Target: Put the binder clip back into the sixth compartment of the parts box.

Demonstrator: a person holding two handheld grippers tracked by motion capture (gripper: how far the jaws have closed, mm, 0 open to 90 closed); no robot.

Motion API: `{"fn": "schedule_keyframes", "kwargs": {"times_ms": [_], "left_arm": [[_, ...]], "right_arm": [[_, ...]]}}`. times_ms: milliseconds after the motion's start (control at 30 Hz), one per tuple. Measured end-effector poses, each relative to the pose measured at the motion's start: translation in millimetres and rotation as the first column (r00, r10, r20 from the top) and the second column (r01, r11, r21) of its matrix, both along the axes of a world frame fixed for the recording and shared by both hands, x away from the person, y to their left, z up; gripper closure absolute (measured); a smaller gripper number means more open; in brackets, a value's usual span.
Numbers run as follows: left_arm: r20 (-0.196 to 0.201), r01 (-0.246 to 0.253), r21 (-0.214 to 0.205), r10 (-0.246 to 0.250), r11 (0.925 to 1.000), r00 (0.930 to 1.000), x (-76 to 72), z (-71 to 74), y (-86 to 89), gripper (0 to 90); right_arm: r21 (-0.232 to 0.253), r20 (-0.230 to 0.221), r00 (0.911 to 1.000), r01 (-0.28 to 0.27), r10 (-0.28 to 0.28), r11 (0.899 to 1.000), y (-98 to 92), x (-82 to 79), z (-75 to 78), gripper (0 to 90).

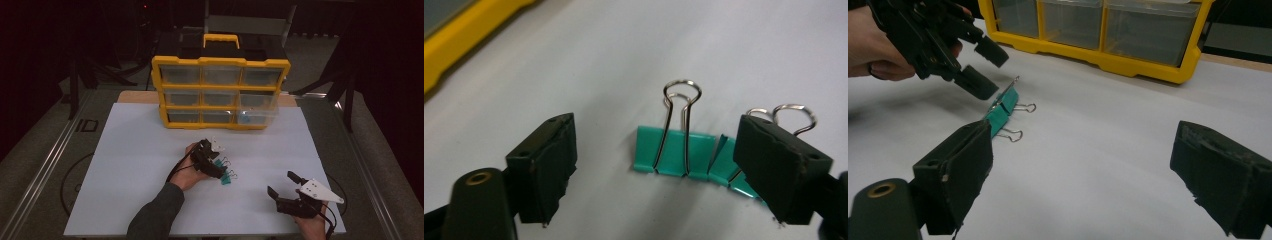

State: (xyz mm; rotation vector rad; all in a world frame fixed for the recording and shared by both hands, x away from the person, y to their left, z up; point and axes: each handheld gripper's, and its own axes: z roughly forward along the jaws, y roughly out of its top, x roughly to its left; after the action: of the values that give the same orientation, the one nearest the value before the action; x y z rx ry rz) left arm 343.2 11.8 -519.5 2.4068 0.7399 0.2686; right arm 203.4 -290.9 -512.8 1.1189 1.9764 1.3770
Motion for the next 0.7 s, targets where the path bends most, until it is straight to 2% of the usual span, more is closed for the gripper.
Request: {"fn": "schedule_keyframes", "kwargs": {"times_ms": [233,533,700], "left_arm": [[-0.021,0.011,-0.002,-0.011,0.9999,0.9997,2.0,-6.5,-1.6,31.8],[-0.041,0.026,-0.002,-0.026,0.9996,0.9988,3.4,-11.3,-3.8,41.8],[-0.044,0.016,0.021,-0.015,0.9997,0.9989,4.6,-16.2,-6.0,46.5]], "right_arm": [[0.001,0.0,1.0,0.002,-0.002,1.0,-0.3,-0.1,0.1,10.1],[0.0,0.002,1.0,0.001,-0.001,1.0,-0.4,-0.1,0.2,10.1],[-0.003,0.002,1.0,0.0,0.0,1.0,-0.2,-0.3,0.3,10.1]]}}
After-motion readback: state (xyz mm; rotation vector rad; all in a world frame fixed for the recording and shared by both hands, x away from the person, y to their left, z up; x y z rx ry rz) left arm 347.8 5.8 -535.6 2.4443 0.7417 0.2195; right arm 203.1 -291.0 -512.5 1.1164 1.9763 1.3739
